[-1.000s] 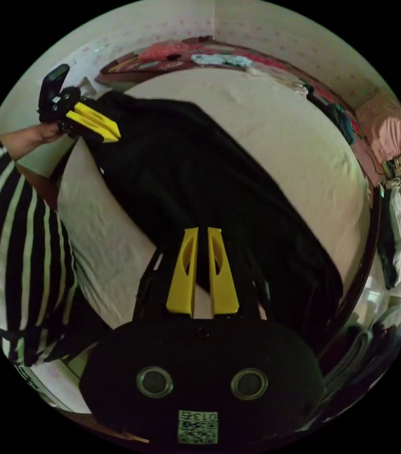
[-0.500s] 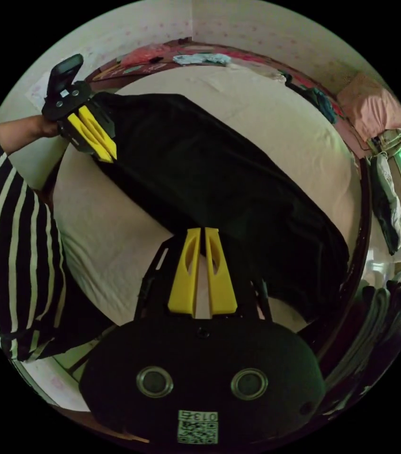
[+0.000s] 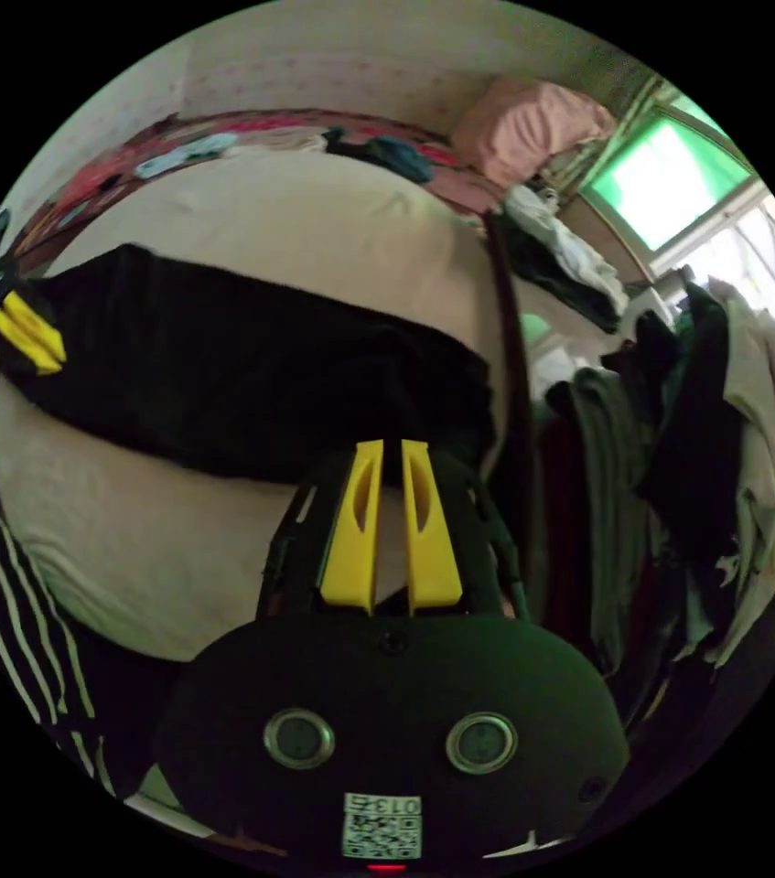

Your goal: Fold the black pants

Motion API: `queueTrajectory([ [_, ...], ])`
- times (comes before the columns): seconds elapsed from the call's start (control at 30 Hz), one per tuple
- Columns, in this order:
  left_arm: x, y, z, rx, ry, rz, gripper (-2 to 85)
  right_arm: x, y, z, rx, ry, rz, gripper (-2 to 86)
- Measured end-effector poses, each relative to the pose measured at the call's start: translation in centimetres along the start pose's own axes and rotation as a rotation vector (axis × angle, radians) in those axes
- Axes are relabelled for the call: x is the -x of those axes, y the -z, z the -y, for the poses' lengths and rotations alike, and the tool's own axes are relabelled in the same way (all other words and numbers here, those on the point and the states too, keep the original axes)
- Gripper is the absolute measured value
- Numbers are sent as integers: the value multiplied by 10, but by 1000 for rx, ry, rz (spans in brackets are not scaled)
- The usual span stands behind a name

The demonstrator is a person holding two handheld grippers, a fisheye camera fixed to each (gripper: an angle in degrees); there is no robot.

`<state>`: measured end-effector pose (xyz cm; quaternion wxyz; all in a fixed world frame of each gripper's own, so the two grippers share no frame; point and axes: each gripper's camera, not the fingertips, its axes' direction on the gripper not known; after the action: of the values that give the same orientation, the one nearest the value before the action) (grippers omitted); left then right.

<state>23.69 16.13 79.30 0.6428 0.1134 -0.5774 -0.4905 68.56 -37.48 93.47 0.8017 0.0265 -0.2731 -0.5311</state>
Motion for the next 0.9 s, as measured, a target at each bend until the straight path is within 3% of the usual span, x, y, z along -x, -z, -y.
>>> queueTrajectory([
  [0.17, 26, -38, 61, 42, 98, 190, 5, -80, -31, 23, 56, -63, -21, 70],
  [0.47, 46, -111, 93, 176, 214, 232, -3, -118, -91, 47, 251, 80, 90, 69],
  [0.73, 44, -127, 93, 140, 328, 306, -3, -130, -48, 37, 82, 98, -54, 40],
  [0.9, 49, -132, 96, 114, 395, 344, -3, -127, -73, 44, 121, 74, -140, 67],
])
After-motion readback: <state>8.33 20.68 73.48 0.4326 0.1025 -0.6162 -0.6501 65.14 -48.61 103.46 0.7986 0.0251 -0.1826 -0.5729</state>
